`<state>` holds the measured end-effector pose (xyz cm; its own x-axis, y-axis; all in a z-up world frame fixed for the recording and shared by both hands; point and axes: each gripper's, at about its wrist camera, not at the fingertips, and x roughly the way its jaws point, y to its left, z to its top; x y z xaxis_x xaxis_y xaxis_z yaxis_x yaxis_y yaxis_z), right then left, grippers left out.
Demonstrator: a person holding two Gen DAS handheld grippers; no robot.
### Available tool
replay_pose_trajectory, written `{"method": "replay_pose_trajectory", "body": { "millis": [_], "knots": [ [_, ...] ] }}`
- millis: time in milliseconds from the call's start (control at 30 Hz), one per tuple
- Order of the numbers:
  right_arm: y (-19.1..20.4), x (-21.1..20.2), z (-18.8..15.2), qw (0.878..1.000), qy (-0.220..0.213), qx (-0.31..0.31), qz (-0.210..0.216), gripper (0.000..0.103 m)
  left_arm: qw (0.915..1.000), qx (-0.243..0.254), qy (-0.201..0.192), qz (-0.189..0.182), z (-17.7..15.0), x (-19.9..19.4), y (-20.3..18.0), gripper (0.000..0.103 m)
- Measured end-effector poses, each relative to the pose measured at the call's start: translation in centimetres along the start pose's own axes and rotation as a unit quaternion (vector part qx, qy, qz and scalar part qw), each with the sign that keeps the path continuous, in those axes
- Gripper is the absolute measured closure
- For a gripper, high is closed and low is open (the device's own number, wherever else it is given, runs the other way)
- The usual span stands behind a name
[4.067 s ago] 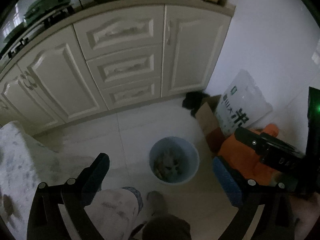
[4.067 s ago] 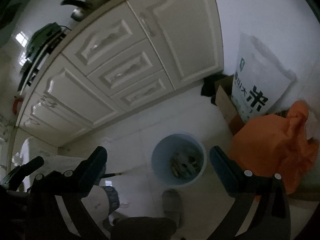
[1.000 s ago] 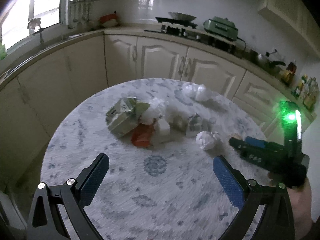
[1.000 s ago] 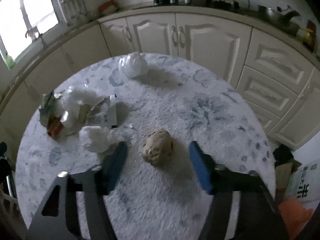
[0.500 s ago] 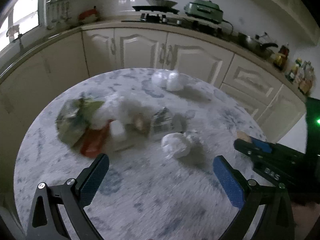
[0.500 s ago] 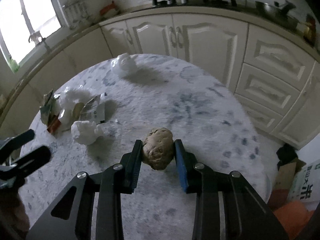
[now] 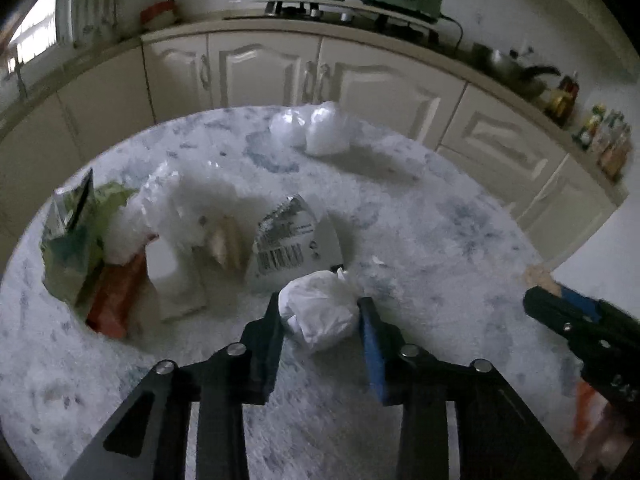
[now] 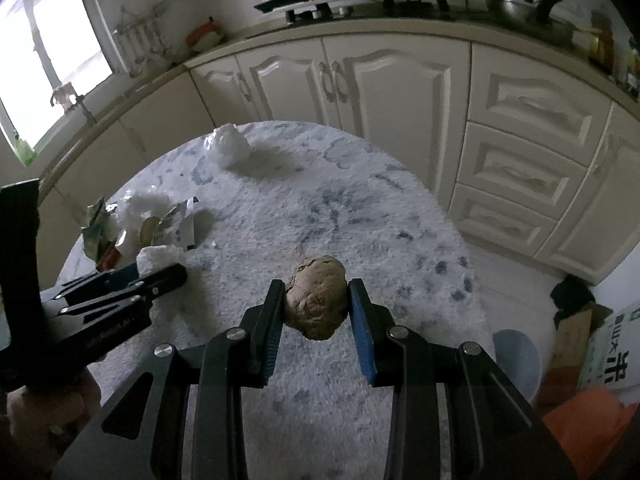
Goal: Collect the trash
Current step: 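Grasp the brown bread roll with the right tool while the left tool grasps a white tissue ball, then carry both items to the blue bin and open both tools over it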
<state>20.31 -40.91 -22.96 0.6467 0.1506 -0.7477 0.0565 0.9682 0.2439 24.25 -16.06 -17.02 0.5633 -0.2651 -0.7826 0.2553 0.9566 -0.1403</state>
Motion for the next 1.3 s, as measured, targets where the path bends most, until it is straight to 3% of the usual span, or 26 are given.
{"method": "replay_pose_trajectory", "body": {
  "millis": [267, 733, 1067, 1300],
  "knots": [
    [0.6, -3.3, -0.8, 1.0, -0.022, 0.001, 0.006, 0.071, 0.9995, 0.004, -0.032, -0.003, -1.8, -4.4, 0.0, 0.072],
    [1.9, -12.8, -1.5, 0.995, -0.099, -0.007, 0.026, 0.071, 0.9917, 0.037, -0.121, -0.02, -4.3, -15.5, -2.6, 0.072],
    [-0.5, -19.0, -1.9, 0.987, -0.158, 0.008, 0.02, 0.071, 0.9823, 0.07, -0.167, -0.047, -5.6, -20.8, -5.8, 0.072],
    [-4.0, -21.7, -2.7, 0.983, -0.18, 0.038, 0.002, 0.071, 0.9756, 0.101, -0.183, -0.069, -5.7, -22.1, -9.1, 0.072]
  ]
}}
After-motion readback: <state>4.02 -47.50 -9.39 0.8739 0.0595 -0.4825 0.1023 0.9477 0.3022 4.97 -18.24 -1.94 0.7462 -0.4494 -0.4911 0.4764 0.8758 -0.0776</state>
